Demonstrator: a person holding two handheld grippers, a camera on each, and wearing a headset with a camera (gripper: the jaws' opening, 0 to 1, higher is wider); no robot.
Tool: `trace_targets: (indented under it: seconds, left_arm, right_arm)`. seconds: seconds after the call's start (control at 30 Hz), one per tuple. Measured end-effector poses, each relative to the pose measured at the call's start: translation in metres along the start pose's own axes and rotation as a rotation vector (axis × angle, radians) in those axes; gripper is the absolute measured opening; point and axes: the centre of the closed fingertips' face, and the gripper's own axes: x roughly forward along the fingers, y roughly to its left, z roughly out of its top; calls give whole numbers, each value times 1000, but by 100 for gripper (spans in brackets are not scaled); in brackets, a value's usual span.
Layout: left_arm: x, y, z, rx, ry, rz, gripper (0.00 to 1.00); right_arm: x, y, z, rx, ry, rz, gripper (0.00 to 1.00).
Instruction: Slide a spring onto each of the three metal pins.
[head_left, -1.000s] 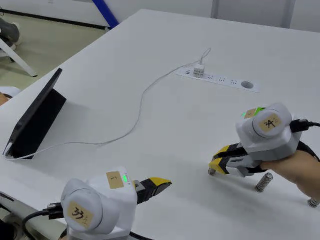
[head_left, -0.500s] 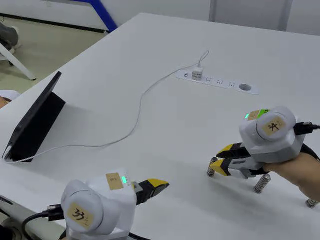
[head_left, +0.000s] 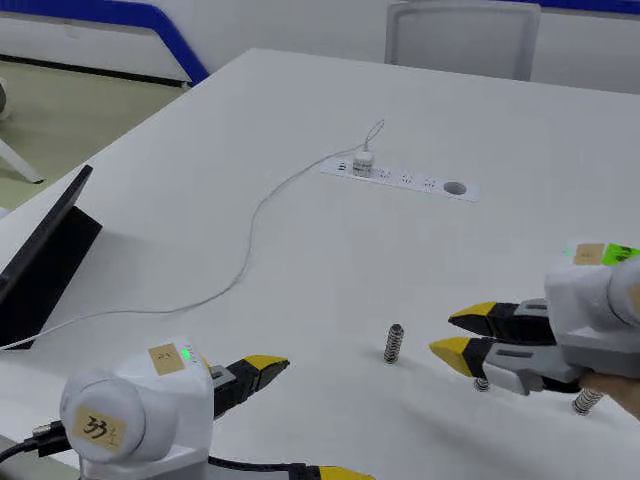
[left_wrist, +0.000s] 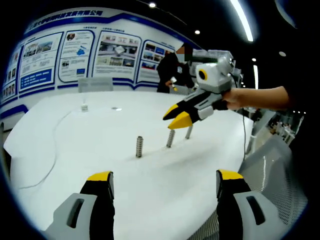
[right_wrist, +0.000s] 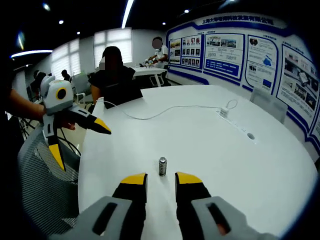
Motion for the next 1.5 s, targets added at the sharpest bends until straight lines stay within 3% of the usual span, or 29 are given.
trace_targets:
  seconds: [0.13, 0.3, 0.57, 0.7, 0.93, 1.0, 1.1, 1.37, 1.5]
  left_arm:
    - [-1, 1, 1, 10, 3, 3, 86]
    - [0, 4, 5, 5, -3, 12, 86]
    - [6, 2, 17, 1, -33, 17, 87]
    - [9, 3, 19, 0, -39, 27, 87]
    - [6, 7, 25, -18, -71, 53, 87]
    - [6, 9, 25, -20, -69, 61, 87]
    - [6, 9, 22, -19, -57, 70, 87]
    - [6, 9, 19, -18, -42, 76, 87]
    - [6, 9, 17, -18, -35, 75, 87]
  right_arm:
    - [-32, -9, -15, 31, -28, -91, 23]
    - [-70, -17, -32, 126, -79, -188, 25]
    - [-126, -35, -56, 243, -140, -349, 32]
    - [-151, -39, -67, 294, -168, -437, 43]
    - [-185, -36, -94, 374, -163, -538, 56]
    - [-195, -41, -102, 407, -168, -607, 62]
    - [-203, -46, -114, 429, -157, -660, 71]
    - [-204, -37, -112, 443, -219, -688, 86]
    - [-196, -29, -115, 472, -234, -671, 91]
